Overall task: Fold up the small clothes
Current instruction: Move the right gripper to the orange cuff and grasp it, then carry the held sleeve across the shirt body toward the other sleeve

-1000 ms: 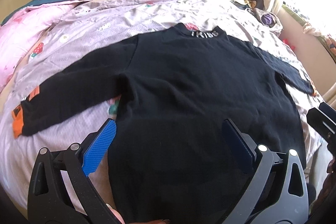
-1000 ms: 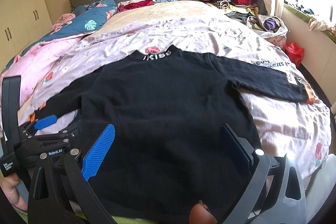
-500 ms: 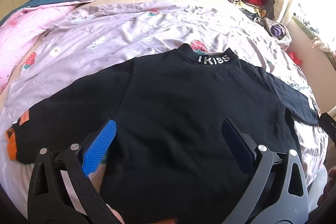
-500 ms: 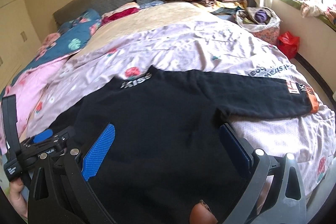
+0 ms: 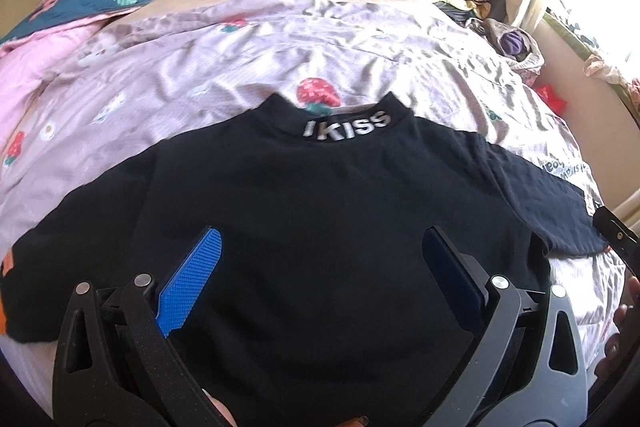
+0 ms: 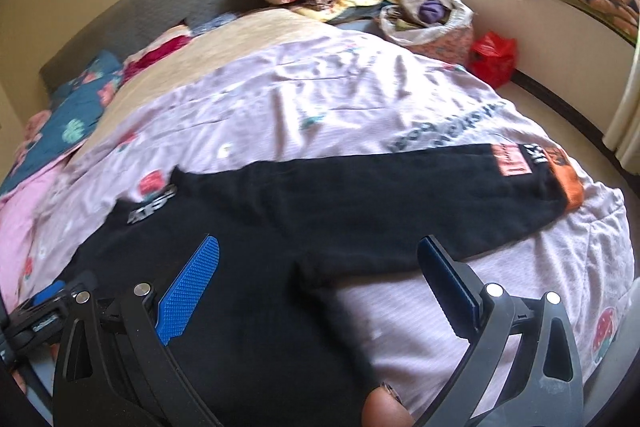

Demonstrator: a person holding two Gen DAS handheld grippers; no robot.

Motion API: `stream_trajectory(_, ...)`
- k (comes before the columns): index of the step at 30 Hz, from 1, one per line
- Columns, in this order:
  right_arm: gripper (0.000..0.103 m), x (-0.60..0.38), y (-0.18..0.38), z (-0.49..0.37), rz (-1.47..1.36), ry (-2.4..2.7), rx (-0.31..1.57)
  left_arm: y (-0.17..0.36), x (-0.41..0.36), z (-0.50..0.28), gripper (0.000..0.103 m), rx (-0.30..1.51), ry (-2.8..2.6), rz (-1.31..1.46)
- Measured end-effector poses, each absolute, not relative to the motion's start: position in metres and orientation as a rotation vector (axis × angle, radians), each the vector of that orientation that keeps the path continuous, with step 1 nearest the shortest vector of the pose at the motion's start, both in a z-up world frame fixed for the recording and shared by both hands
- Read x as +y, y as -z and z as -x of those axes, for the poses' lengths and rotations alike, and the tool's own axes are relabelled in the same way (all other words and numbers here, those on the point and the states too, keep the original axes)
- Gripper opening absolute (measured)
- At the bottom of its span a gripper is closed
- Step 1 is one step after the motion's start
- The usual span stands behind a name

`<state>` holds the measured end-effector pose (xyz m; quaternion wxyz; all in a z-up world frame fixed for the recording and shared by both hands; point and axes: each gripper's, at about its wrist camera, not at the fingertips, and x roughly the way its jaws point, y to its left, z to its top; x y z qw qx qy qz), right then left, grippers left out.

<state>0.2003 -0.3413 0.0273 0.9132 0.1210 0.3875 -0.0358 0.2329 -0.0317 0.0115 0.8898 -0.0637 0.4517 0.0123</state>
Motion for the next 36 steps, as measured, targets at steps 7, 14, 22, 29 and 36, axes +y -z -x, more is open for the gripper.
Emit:
stream_trajectory(7, 0.099, -0.413, -0.002, -0.214, -0.351, 0.208, 0.81, -0.004, -0.058, -0.257, 0.095, 0.948, 0.006, 0.125)
stream_trajectory(14, 0.099, -0.483, 0.024, -0.215, -0.476, 0.324, 0.84, 0.008, -0.087, -0.276, 0.095, 0.983, 0.027, 0.086)
stream_trajectory(22, 0.091, -0.548, 0.055, -0.216, -0.638, 0.397, 0.868, 0.014, -0.104, -0.288, 0.095, 0.998, 0.046, 0.086)
stream_trajectory(29, 0.014, -0.568, 0.052, -0.215, -0.679, 0.389, 0.8, 0.008, -0.099, -0.284, 0.095, 0.982, 0.036, 0.103)
stream_trajectory(36, 0.013, -0.548, -0.002, -0.207, -0.621, 0.26, 0.692, -0.009, -0.088, -0.278, 0.095, 0.966, 0.041, 0.13)
